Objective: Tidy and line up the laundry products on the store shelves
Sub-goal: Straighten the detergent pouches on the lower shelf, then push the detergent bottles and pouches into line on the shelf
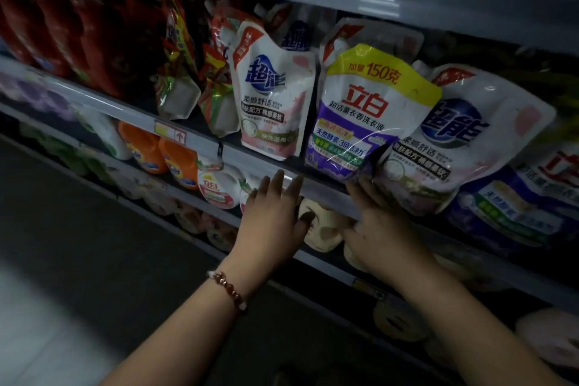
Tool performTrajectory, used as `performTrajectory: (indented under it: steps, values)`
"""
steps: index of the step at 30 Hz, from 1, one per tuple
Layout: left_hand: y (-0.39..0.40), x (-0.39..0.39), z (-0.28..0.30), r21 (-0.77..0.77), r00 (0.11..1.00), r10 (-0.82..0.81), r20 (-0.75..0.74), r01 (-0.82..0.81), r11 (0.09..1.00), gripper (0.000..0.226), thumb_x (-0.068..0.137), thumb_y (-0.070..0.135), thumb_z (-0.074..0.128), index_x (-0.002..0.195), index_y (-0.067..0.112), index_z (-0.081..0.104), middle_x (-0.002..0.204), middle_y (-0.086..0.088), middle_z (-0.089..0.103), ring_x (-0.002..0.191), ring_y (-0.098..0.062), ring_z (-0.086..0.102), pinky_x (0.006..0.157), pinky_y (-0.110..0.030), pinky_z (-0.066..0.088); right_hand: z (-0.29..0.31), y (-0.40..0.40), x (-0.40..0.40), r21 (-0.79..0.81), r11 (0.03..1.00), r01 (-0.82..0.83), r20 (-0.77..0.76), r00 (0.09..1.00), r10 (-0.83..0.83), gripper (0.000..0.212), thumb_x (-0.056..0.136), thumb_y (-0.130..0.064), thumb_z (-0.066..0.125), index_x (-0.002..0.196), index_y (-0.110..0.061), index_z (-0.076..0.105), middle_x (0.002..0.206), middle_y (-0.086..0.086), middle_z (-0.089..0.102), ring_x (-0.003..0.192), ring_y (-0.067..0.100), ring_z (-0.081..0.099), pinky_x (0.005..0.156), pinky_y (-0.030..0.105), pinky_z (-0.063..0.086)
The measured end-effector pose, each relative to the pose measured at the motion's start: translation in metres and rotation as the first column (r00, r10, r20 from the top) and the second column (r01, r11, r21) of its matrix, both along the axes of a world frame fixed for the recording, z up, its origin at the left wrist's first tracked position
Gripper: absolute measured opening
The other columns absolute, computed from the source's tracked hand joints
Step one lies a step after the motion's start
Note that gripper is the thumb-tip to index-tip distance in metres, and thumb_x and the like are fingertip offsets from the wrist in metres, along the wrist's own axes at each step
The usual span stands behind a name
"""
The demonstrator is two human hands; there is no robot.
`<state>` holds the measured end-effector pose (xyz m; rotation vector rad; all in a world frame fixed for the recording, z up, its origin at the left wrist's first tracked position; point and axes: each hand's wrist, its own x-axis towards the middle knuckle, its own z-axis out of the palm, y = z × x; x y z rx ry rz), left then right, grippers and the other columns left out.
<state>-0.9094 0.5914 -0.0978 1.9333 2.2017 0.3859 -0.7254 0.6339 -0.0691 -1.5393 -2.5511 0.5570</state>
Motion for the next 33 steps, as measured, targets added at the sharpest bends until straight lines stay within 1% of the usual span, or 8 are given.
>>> performTrajectory:
  steps: [6, 10, 14, 18, 21, 25, 28, 33]
  values:
    - [-0.034, -0.005, 0.004, 0.005, 0.993, 0.058, -0.106, -0.058, 0.998, 0.071, 0.094, 0.053, 0.054, 0.154, 0.022, 0.030, 0.160, -0.015, 0.026, 0.145, -0.036, 0.028, 0.117, -0.049, 0.030, 0.007, -0.009, -0.007, -0.100, 0.989, -0.112, 0.000, 0.994, 0.113, 0.073, 0.098, -0.041, 0.047, 0.157, -0.024, 0.008, 0.165, -0.001, -0.005, 0.150, 0.017, -0.012, 0.120, 0.031, -0.003]
    - [-0.052, -0.007, 0.006, -0.071, 0.980, 0.099, -0.170, -0.113, 0.991, 0.071, 0.096, 0.056, 0.046, 0.155, 0.024, 0.023, 0.164, -0.012, 0.019, 0.150, -0.034, 0.019, 0.121, -0.048, 0.023, 0.004, -0.013, -0.009, -0.196, 0.970, -0.145, -0.022, 0.989, 0.143, 0.075, 0.097, -0.044, 0.048, 0.156, -0.032, 0.003, 0.163, -0.008, -0.013, 0.149, 0.014, -0.013, 0.122, 0.035, 0.002]
    - [-0.072, -0.018, 0.013, -0.071, 0.964, 0.182, -0.194, -0.199, 0.977, 0.071, 0.097, 0.058, 0.044, 0.157, 0.026, 0.021, 0.165, -0.009, 0.016, 0.150, -0.032, 0.017, 0.122, -0.043, 0.017, 0.003, -0.020, -0.016, -0.197, 0.955, -0.220, -0.011, 0.975, 0.222, 0.077, 0.096, -0.048, 0.049, 0.156, -0.034, 0.003, 0.163, -0.010, -0.013, 0.150, 0.017, -0.010, 0.123, 0.038, 0.006]
    - [-0.093, -0.034, 0.016, -0.077, 0.946, 0.267, -0.183, -0.284, 0.956, 0.071, 0.098, 0.059, 0.040, 0.158, 0.033, 0.011, 0.167, -0.003, 0.004, 0.153, -0.027, 0.006, 0.124, -0.039, 0.011, 0.012, -0.031, -0.036, -0.190, 0.934, -0.302, -0.040, 0.953, 0.300, 0.077, 0.095, -0.048, 0.051, 0.155, -0.033, 0.006, 0.163, -0.011, -0.005, 0.150, 0.015, 0.006, 0.120, 0.034, 0.017]
    - [-0.102, -0.053, 0.017, -0.071, 0.932, 0.325, -0.158, -0.339, 0.938, 0.071, 0.098, 0.059, 0.039, 0.158, 0.033, 0.011, 0.167, -0.003, 0.004, 0.153, -0.026, 0.006, 0.124, -0.039, 0.012, 0.018, -0.036, -0.057, -0.148, 0.920, -0.363, 0.012, 0.930, 0.368, 0.078, 0.095, -0.051, 0.050, 0.155, -0.032, 0.005, 0.163, -0.012, -0.005, 0.150, 0.013, 0.002, 0.119, 0.032, 0.012]
    - [-0.095, -0.084, 0.017, -0.040, 0.935, 0.335, -0.119, -0.342, 0.939, 0.071, 0.098, 0.060, 0.037, 0.158, 0.032, 0.010, 0.167, -0.002, 0.001, 0.153, -0.026, 0.004, 0.124, -0.041, 0.012, 0.023, -0.030, -0.090, -0.142, 0.917, -0.372, 0.063, 0.921, 0.384, 0.078, 0.094, -0.052, 0.050, 0.155, -0.033, 0.006, 0.163, -0.012, -0.003, 0.150, 0.013, -0.001, 0.120, 0.034, 0.011]
    - [-0.085, -0.122, 0.014, -0.026, 0.941, 0.326, -0.092, -0.330, 0.944, 0.071, 0.099, 0.060, 0.036, 0.158, 0.032, 0.010, 0.167, -0.003, 0.001, 0.153, -0.026, 0.004, 0.124, -0.042, 0.012, 0.023, -0.021, -0.130, -0.127, 0.921, -0.367, 0.036, 0.927, 0.374, 0.078, 0.093, -0.049, 0.054, 0.156, -0.032, 0.011, 0.164, -0.009, 0.005, 0.150, 0.013, 0.004, 0.122, 0.036, 0.015]
    - [-0.067, -0.203, 0.012, -0.037, 0.966, 0.246, -0.080, -0.249, 0.968, 0.073, 0.098, 0.060, 0.038, 0.159, 0.029, 0.011, 0.167, -0.007, 0.006, 0.152, -0.028, 0.008, 0.123, -0.043, 0.015, 0.026, -0.007, -0.212, -0.138, 0.941, -0.310, 0.010, 0.949, 0.314, 0.075, 0.092, -0.044, 0.058, 0.155, -0.031, 0.018, 0.163, -0.007, 0.013, 0.149, 0.013, 0.014, 0.119, 0.032, 0.020]
